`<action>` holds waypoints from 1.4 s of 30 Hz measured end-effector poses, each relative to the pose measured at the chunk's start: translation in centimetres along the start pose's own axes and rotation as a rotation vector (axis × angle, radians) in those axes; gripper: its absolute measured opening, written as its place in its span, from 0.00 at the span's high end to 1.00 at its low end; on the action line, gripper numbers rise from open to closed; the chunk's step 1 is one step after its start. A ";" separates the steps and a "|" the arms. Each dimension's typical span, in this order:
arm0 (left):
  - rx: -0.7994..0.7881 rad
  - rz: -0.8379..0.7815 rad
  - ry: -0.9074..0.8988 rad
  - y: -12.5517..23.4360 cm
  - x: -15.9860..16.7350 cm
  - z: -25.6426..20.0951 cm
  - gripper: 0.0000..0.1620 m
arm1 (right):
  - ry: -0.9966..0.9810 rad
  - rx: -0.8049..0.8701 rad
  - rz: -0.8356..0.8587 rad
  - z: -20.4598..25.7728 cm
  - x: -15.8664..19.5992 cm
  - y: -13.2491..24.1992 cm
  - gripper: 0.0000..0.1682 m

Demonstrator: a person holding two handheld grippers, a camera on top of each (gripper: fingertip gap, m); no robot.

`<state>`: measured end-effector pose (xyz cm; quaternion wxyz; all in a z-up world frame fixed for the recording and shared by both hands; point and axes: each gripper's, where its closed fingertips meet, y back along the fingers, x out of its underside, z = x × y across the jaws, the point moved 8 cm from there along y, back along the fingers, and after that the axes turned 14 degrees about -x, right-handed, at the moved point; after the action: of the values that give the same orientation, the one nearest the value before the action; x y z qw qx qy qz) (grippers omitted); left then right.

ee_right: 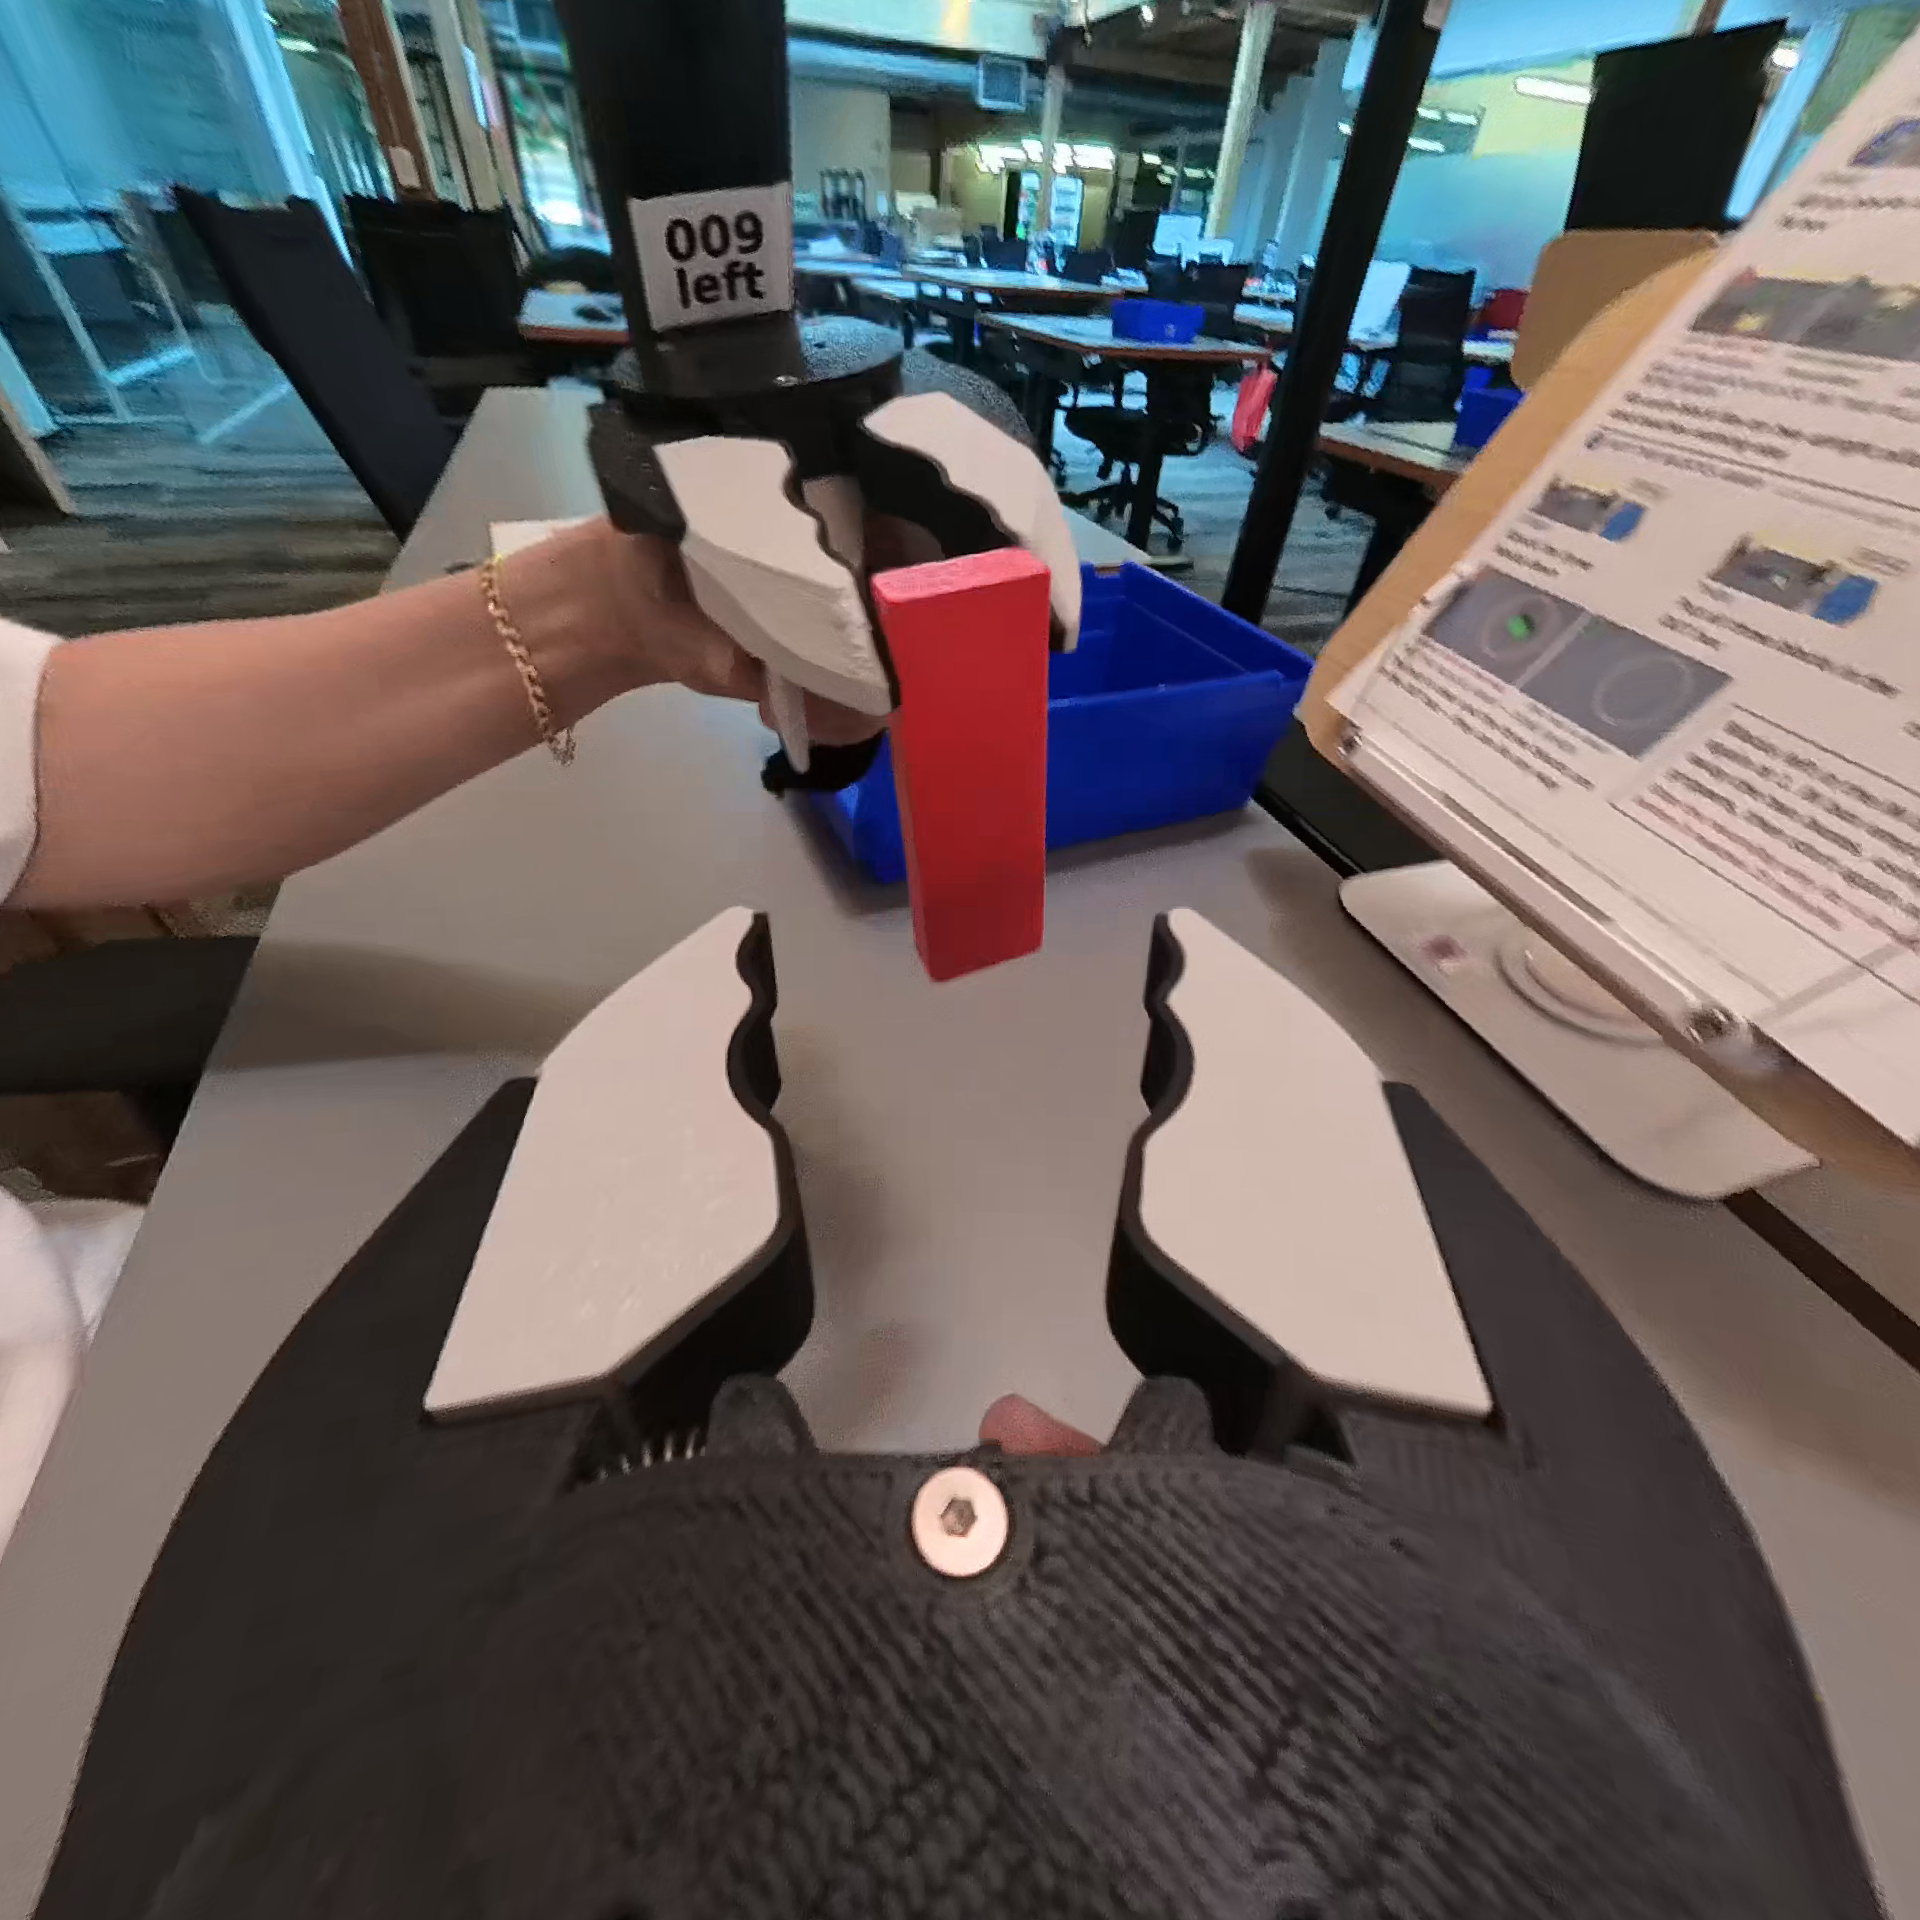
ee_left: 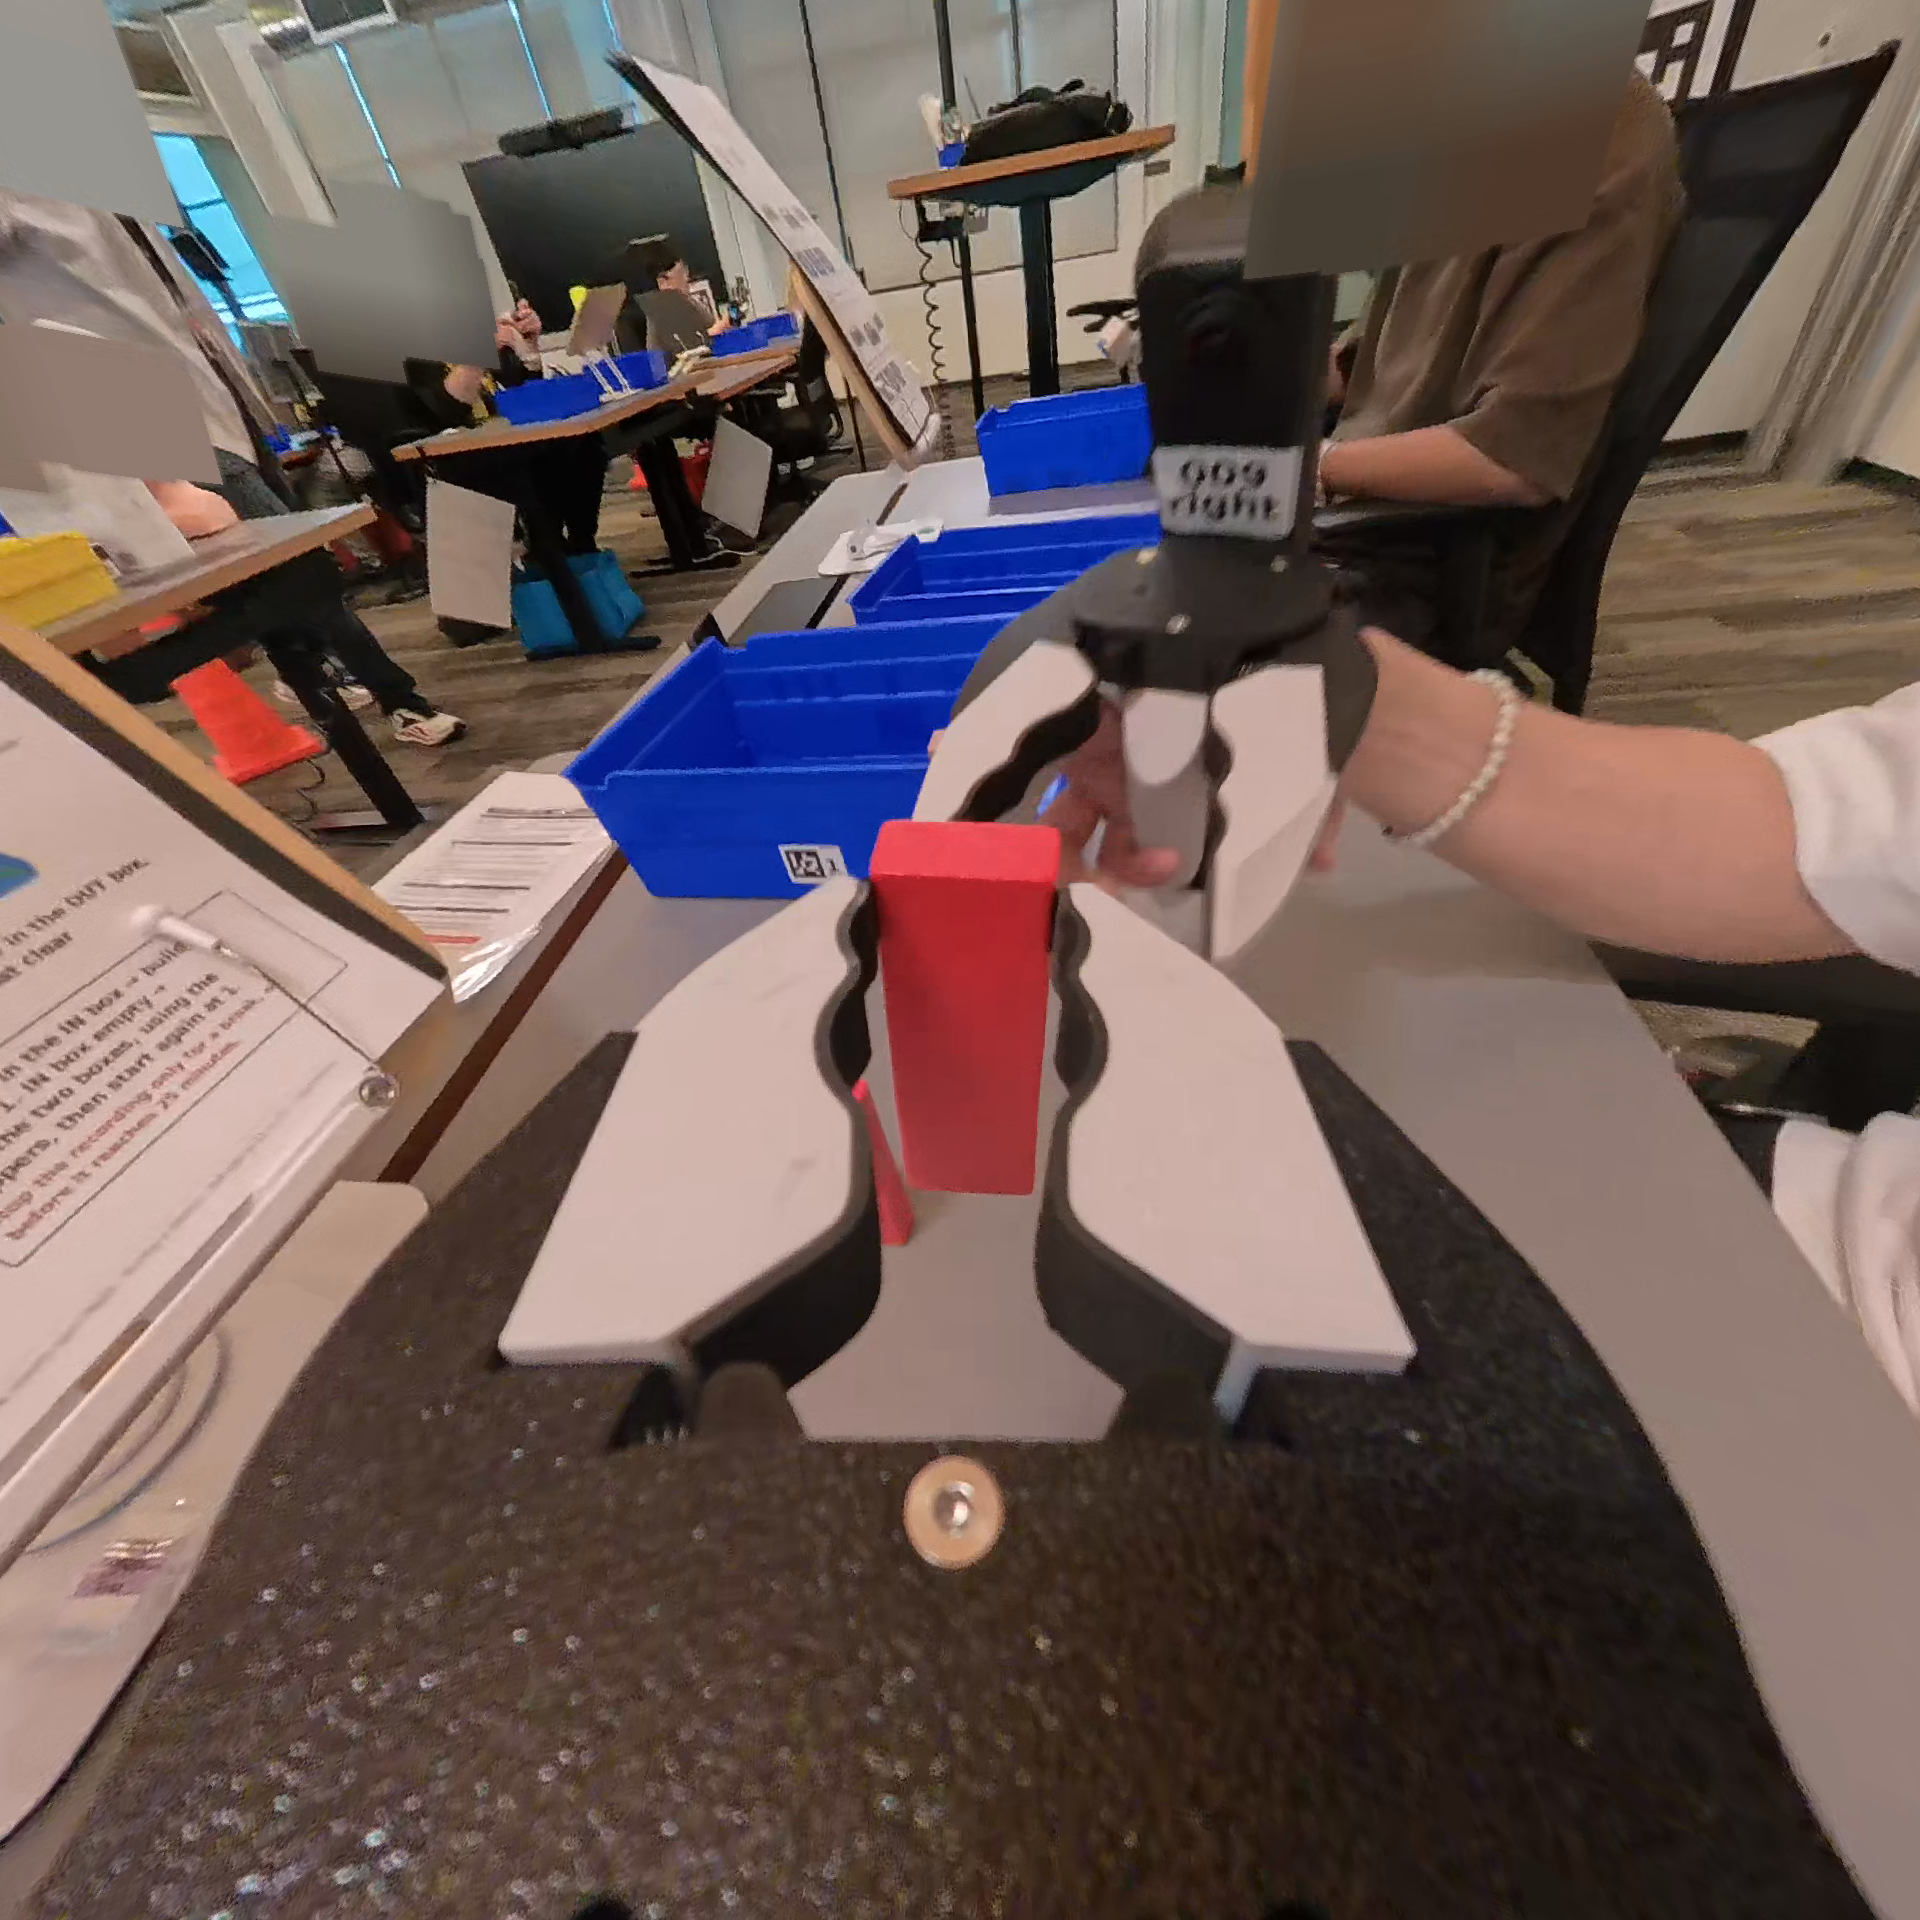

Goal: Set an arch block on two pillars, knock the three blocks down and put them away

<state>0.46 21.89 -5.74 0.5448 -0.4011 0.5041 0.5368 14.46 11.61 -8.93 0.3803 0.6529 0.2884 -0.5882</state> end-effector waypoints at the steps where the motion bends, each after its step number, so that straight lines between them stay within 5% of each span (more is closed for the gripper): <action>1: 0.005 0.001 0.000 -0.2 0.8 0.5 0.80 | -0.003 0.010 0.005 0.2 0.3 0.8 0.57; 13: 0.033 -0.005 0.086 -3.4 11.3 4.3 0.80 | -0.070 0.120 -0.087 1.8 4.3 7.1 0.57; 42: 0.091 0.112 0.113 -5.8 14.2 5.5 0.80 | -0.081 0.093 -0.024 1.2 6.2 7.0 0.57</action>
<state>5.60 29.30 -19.35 0.5021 -0.3768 0.5795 0.5197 20.44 6.35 -13.98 0.3537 0.6421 0.2532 -0.6313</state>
